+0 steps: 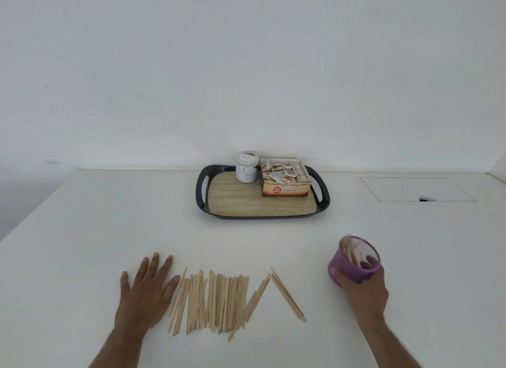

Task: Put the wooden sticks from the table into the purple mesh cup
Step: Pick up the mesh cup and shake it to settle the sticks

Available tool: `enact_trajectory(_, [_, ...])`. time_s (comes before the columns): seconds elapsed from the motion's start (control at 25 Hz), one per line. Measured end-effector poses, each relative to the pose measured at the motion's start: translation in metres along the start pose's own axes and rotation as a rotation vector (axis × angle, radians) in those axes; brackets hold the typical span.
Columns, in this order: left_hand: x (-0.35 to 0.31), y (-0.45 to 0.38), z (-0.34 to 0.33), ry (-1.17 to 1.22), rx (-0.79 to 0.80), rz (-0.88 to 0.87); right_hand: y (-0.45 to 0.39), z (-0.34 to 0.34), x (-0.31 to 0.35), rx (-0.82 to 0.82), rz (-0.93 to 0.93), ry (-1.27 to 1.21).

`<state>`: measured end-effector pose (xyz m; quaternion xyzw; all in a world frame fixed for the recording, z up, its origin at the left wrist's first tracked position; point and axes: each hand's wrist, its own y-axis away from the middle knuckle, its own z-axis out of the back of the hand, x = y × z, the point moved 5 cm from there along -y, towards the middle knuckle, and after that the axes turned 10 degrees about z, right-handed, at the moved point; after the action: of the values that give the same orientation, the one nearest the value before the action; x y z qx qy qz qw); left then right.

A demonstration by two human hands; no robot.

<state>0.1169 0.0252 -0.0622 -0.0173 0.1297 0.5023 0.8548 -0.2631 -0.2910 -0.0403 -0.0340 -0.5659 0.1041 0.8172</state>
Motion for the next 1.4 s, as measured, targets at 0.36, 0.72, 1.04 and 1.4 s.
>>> enact_trajectory(0.36, [0.003,-0.003,-0.002,0.009,0.002,0.006,-0.005,-0.011,0.003,0.151,0.059,0.060])
enact_trajectory(0.72, [0.002,-0.002,0.000,0.003,0.006,0.004,-0.014,-0.003,0.010,0.128,0.161,0.037])
enact_trajectory(1.04, [0.005,-0.004,-0.004,0.032,-0.003,0.005,-0.018,-0.003,-0.003,0.204,0.094,-0.044])
enact_trajectory(1.4, [0.006,-0.006,-0.006,0.031,-0.010,0.003,-0.013,-0.001,-0.003,0.128,0.083,0.015])
